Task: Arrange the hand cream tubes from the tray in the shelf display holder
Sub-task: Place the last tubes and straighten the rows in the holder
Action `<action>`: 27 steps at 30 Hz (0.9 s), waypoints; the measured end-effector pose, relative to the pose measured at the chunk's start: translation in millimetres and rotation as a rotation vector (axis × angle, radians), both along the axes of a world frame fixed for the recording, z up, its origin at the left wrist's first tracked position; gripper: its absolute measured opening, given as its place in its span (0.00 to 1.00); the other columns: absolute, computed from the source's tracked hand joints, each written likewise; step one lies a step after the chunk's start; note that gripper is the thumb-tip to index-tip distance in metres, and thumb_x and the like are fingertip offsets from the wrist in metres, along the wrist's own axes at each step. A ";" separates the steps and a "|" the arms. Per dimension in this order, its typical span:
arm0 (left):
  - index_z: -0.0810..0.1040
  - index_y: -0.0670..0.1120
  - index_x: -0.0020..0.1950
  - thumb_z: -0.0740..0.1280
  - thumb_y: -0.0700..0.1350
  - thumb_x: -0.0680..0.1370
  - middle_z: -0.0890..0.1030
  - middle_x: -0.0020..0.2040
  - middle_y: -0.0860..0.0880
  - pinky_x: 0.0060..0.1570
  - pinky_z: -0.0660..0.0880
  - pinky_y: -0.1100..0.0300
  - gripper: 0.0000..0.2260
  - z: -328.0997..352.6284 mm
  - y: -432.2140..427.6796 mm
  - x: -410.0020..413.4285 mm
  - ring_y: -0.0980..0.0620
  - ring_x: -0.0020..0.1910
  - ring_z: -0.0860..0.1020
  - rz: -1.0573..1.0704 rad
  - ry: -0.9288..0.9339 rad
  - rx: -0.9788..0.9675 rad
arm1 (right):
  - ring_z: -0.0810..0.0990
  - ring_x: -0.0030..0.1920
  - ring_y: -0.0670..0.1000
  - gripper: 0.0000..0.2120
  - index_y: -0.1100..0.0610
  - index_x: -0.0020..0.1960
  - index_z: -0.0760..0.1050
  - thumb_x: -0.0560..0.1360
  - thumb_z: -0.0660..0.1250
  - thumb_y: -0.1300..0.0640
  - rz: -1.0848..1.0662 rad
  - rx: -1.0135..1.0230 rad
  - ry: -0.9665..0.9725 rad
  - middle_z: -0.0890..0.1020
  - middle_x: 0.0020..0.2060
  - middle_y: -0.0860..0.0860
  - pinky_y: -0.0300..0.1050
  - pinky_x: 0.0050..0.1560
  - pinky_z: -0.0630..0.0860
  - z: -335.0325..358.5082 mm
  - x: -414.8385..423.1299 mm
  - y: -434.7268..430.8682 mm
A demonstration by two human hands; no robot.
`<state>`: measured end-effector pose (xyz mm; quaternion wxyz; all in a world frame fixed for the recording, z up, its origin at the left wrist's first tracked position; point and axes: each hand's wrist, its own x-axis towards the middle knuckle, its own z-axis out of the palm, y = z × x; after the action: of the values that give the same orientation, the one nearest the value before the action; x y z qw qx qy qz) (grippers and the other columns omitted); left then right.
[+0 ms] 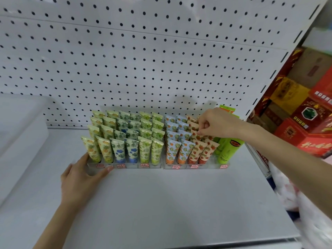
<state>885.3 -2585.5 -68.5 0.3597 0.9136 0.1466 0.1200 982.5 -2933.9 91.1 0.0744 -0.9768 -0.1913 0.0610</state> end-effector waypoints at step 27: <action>0.72 0.53 0.65 0.69 0.64 0.69 0.82 0.56 0.50 0.68 0.63 0.44 0.28 2.1 -0.8 -0.2 0.45 0.61 0.73 0.004 0.002 0.007 | 0.72 0.29 0.43 0.11 0.58 0.38 0.79 0.74 0.70 0.52 0.127 0.135 -0.023 0.75 0.28 0.45 0.35 0.33 0.68 -9.1 7.7 58.8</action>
<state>885.1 -2586.3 -66.4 0.3561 0.9147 0.1482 0.1203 990.2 -2875.2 82.0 0.1339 -0.9561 -0.2575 0.0411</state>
